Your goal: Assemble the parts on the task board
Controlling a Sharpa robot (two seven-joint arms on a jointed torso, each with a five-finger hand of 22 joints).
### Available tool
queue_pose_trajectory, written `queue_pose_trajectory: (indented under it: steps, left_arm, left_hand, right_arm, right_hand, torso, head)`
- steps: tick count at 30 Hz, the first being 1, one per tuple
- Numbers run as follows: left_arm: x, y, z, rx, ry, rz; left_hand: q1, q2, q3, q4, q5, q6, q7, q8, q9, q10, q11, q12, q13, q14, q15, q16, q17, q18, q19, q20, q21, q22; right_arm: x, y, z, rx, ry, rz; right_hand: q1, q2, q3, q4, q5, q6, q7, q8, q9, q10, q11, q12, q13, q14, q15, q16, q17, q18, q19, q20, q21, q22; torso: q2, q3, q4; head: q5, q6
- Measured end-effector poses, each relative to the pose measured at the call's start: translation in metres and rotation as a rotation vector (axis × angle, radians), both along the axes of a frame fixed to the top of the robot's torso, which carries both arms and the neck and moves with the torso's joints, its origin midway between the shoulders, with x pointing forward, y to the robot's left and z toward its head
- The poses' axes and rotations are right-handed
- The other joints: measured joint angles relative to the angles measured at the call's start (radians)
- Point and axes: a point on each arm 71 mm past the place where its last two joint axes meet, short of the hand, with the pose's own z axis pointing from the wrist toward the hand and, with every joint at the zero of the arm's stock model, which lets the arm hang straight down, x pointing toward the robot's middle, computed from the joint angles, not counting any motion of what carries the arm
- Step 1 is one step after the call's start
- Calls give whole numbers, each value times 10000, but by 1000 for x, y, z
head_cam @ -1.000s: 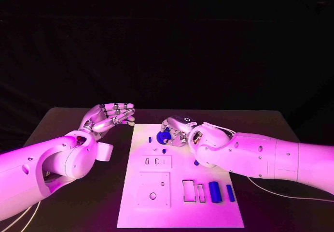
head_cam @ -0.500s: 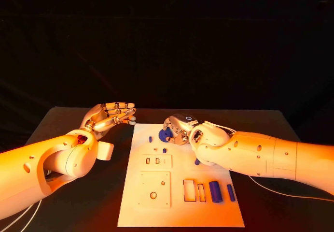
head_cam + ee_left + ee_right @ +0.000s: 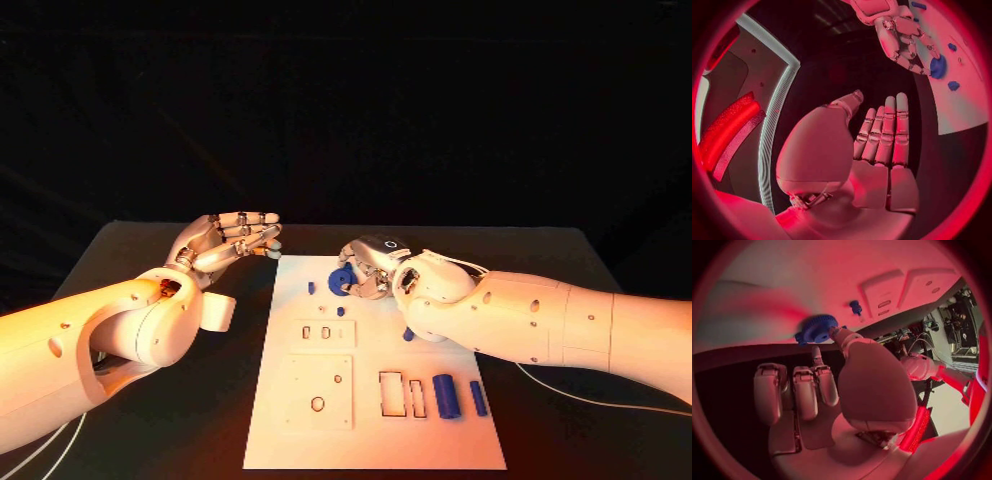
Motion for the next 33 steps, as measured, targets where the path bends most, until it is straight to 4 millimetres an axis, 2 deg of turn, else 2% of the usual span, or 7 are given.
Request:
queue_pose_trajectory:
  steps: [8,13,19,27,28,30,33]
  left_arm:
    - [0,0,0,6,13,3]
    - [0,1,0,11,23,4]
    - [0,1,0,15,30,9]
    - [0,2,0,24,40,24]
    - [0,2,0,26,41,29]
    - [0,2,0,29,43,34]
    - [0,2,-1,31,47,36]
  left_hand:
    - [0,0,0,0,0,0,0,-38,1,0,0,0,0,-37,37,0,8,0,0,0,-1,12]
    - [0,0,0,0,0,0,0,-38,1,0,0,0,0,-37,37,0,7,0,0,0,-5,12]
    - [0,0,0,0,0,0,0,-38,1,0,0,0,0,-37,37,0,7,0,1,0,33,11]
    - [0,0,0,0,0,0,0,-38,2,0,0,0,0,-37,37,0,6,0,1,1,33,20]
    - [0,0,0,0,0,0,0,-38,2,-10,11,0,0,-37,37,0,6,-1,-21,22,33,20]
    - [0,0,0,0,0,0,0,-38,2,-36,37,0,0,-37,37,0,5,1,-37,37,32,20]
    - [0,0,0,0,0,0,0,-38,-3,-36,37,0,0,-37,37,0,5,0,-36,37,32,21]
  right_arm:
    - [1,2,-2,-74,170,70]
    - [1,1,-3,-115,321,73]
    - [1,-1,-3,-139,494,56]
    - [2,-10,-7,-204,729,-119]
    - [2,-10,-7,-207,754,-135]
    - [3,-11,-7,-205,783,-153]
    - [3,-11,-7,-203,823,-173]
  right_hand:
    - [3,3,-860,72,-1,-92,60,-306,-79,-72,72,-36,0,-3,69,0,-1,1,-1,72,-2,-1]
    - [-209,215,-1277,383,223,54,63,-328,-75,-45,99,-37,0,-3,69,0,-1,1,-1,72,-2,-1]
    - [-259,428,-1238,530,447,388,-41,-325,-40,-45,99,45,0,-3,69,0,-2,2,-2,72,-2,-2]
    - [-458,648,-1186,689,527,551,-45,-205,24,-6,62,44,8,-2,68,0,6,3,-1,72,-2,-2]
    - [-458,648,-1187,689,560,559,-52,-206,19,-6,62,44,8,-2,68,0,6,3,-1,72,4,-2]
    - [-593,622,-1186,689,620,563,-56,-258,14,-6,62,44,8,-3,68,0,6,-167,-1,72,413,2]
    - [-604,611,-1186,689,620,564,-56,-261,13,-6,62,58,7,-2,68,0,6,-166,-1,72,511,6]
  torso:
    - [1,-5,6]
    - [4,-11,6]
    - [5,-11,-4]
    - [3,-3,-7]
    - [2,0,-7]
    - [2,1,-7]
    - [1,0,-7]
  head:
    - [-9,-21]
    - [-16,-34]
    - [-21,-58]
    - [-22,-73]
    - [-22,-72]
    - [-23,-67]
    - [-30,-61]
